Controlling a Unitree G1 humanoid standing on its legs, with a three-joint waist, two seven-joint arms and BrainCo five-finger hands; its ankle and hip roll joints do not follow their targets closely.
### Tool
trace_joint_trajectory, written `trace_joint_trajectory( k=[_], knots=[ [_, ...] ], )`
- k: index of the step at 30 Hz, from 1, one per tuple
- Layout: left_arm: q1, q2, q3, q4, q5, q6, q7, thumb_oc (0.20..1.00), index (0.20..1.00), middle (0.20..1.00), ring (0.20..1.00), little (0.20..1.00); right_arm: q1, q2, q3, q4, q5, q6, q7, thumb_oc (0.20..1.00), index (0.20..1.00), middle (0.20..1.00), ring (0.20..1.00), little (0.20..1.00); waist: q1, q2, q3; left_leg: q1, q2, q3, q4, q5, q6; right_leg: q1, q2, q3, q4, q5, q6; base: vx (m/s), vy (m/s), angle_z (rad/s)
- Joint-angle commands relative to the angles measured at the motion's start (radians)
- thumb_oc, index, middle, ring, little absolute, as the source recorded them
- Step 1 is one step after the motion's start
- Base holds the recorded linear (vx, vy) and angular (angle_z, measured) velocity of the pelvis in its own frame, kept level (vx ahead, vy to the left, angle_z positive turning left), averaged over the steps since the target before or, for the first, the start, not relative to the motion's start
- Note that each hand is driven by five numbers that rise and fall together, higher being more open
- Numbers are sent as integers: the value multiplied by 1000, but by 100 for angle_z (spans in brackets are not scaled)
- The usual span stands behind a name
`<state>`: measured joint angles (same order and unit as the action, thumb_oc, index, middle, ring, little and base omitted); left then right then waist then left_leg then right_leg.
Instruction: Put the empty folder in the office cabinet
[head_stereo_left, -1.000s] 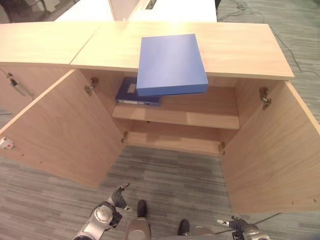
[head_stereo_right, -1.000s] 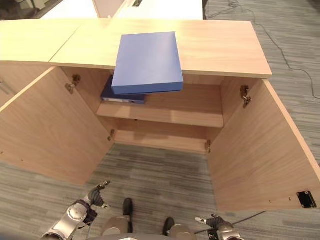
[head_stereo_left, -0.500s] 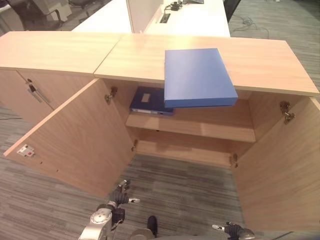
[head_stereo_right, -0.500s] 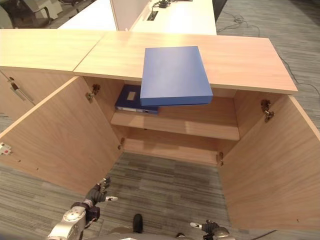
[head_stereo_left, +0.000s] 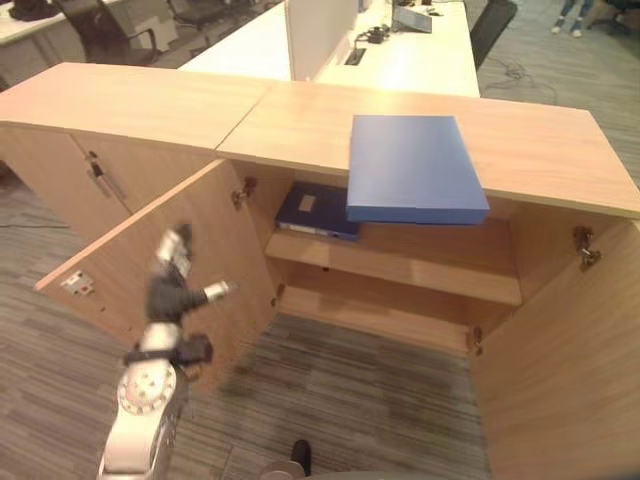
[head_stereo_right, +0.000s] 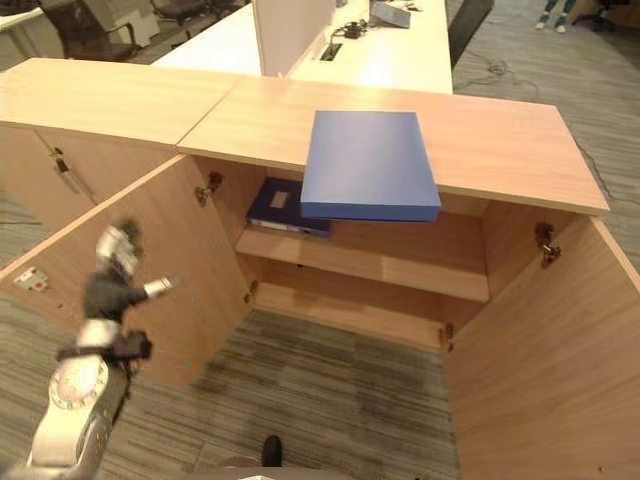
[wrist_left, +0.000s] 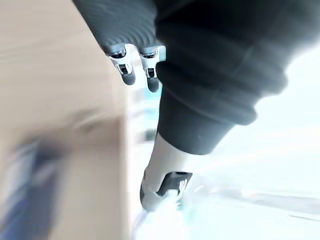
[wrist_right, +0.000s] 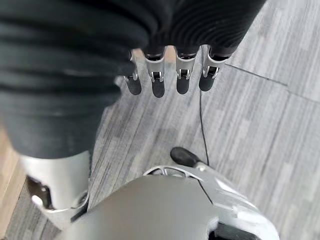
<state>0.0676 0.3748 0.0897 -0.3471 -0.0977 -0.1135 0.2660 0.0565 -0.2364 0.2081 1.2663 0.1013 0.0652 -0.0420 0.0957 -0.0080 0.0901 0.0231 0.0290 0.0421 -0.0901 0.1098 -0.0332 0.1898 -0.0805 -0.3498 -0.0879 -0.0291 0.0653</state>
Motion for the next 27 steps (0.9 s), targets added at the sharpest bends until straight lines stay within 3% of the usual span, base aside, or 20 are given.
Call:
trace_joint_trajectory(
  k=[1, 10, 12, 13, 15, 17, 19, 20, 21, 24, 27],
  knots=[
    [-126, 81, -73, -19, 220, -71, 107, 1000, 1000, 1000, 1000, 1000, -63, 44, 58, 52, 2, -21, -22, 1000, 1000, 1000, 1000, 1000, -19, -52, 16, 50, -12, -2, 3, -130, -1, -49, -82, 37, 1, 49, 76, 0, 0, 0],
    [-192, 69, -96, -22, 274, -63, 212, 1000, 1000, 1000, 1000, 1000, -79, 48, 27, 73, -10, -33, -62, 1000, 1000, 1000, 1000, 1000, -22, -37, 1, 55, -46, -9, 3, -142, 16, -56, -115, 40, 13, 65, 109, 23, 65, -7],
    [-230, 91, -106, -4, 330, -47, 224, 1000, 1000, 1000, 1000, 1000, -81, 45, 14, 84, -11, -32, -58, 1000, 1000, 1000, 1000, 1000, -22, -17, 8, 61, -77, -17, 3, -152, 38, -107, -166, 43, 160, 54, 118, -3, 285, -4],
    [-253, 101, -110, 2, 342, -46, 227, 1000, 1000, 1000, 1000, 1000, -90, 41, 15, 92, -23, -28, -53, 1000, 1000, 1000, 1000, 1000, -25, -8, 31, 79, -106, -23, 3, -163, 61, -170, -225, 53, 318, 105, 121, -1, 300, -7],
    [-268, 104, -111, 0, 345, -45, 234, 1000, 1000, 1000, 1000, 1000, -94, 42, 17, 89, -21, -27, -53, 1000, 1000, 1000, 1000, 1000, -27, -3, 38, 84, -110, -18, 3, -169, 65, -198, -240, 39, 370, 133, 112, 12, 178, -5],
    [-298, 103, -117, -5, 359, -47, 246, 1000, 1000, 1000, 1000, 1000, -102, 49, 27, 71, -6, -41, -54, 1000, 1000, 1000, 1000, 1000, -23, -3, 54, 105, -102, 0, 3, -200, 62, -266, -262, -3, 437, 104, 110, 119, 81, -9],
    [-301, 103, -116, -5, 365, -49, 250, 1000, 1000, 1000, 1000, 1000, -106, 48, 31, 61, -2, -44, -51, 1000, 1000, 1000, 1000, 1000, -29, -2, 59, 107, -96, 0, 3, -200, 57, -282, -243, -10, 407, 86, 105, 66, -59, -21],
    [-304, 104, -114, -6, 371, -55, 254, 1000, 1000, 1000, 1000, 1000, -111, 47, 40, 51, 0, -47, -49, 1000, 1000, 1000, 1000, 1000, -37, 1, 69, 104, -85, 9, 3, -189, 51, -298, -203, -26, 350, 87, 83, 88, -180, -3],
    [-307, 106, -108, -12, 385, -56, 262, 1000, 1000, 1000, 1000, 1000, -116, 47, 53, 41, 5, -50, -49, 1000, 1000, 1000, 1000, 1000, -55, -11, 85, 121, -83, 3, 3, -199, 44, -348, -133, -6, 260, 99, 92, 69, -160, -2],
    [-310, 102, -96, -13, 401, -59, 266, 1000, 1000, 1000, 1000, 1000, -96, 52, 66, 33, 23, -56, -46, 1000, 1000, 1000, 1000, 1000, -68, -32, 81, 139, -75, -5, 3, -222, 32, -331, -84, 31, 136, 126, 90, 219, -198, 6],
    [-307, 94, -88, -7, 391, -62, 269, 1000, 1000, 1000, 1000, 1000, -83, 54, 65, 32, 38, -60, -45, 1000, 1000, 1000, 1000, 1000, -71, -43, 68, 146, -55, 2, 3, -224, 19, -308, -65, 30, 109, 133, 79, 211, -209, 49]
  ],
)
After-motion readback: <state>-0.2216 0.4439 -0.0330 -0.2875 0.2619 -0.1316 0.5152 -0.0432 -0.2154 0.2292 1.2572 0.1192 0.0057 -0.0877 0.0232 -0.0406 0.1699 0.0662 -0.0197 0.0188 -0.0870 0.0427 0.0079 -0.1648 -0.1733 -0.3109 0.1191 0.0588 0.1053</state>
